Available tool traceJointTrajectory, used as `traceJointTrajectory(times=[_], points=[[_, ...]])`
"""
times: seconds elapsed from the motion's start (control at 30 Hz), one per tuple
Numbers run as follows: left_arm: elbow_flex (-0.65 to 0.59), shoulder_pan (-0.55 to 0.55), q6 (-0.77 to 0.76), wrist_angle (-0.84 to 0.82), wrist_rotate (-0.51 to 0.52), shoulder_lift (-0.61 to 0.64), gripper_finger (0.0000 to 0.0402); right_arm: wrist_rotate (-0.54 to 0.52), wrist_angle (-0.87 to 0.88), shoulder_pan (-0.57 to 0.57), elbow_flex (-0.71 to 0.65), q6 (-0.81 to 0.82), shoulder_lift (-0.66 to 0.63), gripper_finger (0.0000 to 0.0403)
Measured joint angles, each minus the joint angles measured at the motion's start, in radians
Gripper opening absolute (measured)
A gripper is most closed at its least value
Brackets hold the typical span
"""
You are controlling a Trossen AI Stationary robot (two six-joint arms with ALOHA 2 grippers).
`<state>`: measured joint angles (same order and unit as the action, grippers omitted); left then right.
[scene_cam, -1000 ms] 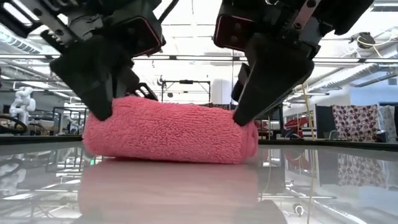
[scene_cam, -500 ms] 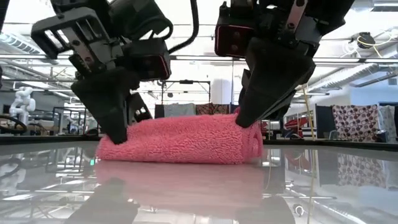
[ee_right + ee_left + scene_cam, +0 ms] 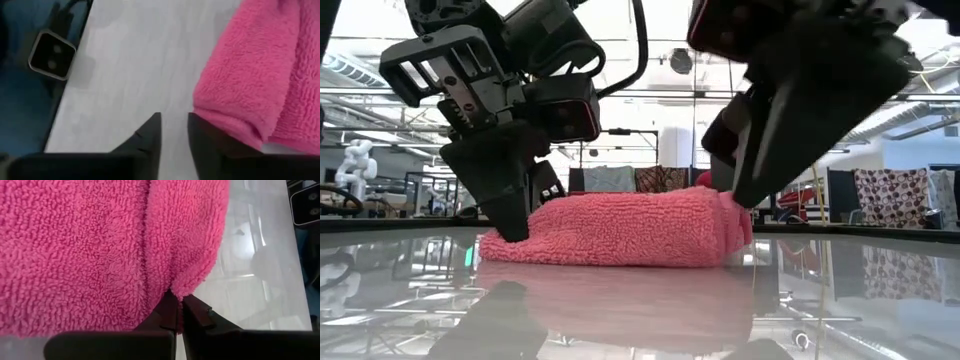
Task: Roll towel
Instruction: Roll the pink towel
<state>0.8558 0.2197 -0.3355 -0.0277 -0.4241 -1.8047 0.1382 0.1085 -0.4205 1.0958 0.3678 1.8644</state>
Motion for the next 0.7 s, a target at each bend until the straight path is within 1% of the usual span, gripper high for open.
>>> traceJointTrajectory(times=[0.2,0.37,0.53,0.7], points=[[-0.001,-0.016,0.0,-0.004,-0.023,-0.001,0.0011,-0.153,0.031,-0.06,0.0,-0.087,-0.004,0.0168],[-0.001,-0.017,0.0,-0.004,-0.026,-0.001,0.0011,-0.287,0.042,-0.12,0.0,-0.13,-0.005,0.022],[-0.002,-0.018,-0.016,-0.004,-0.032,-0.001,0.0011,-0.433,0.034,-0.172,0.0,-0.137,-0.005,0.0246],[-0.002,-0.018,-0.025,-0.001,-0.033,-0.001,0.0011,-0.658,0.023,-0.221,0.0,-0.184,-0.005,0.0249]])
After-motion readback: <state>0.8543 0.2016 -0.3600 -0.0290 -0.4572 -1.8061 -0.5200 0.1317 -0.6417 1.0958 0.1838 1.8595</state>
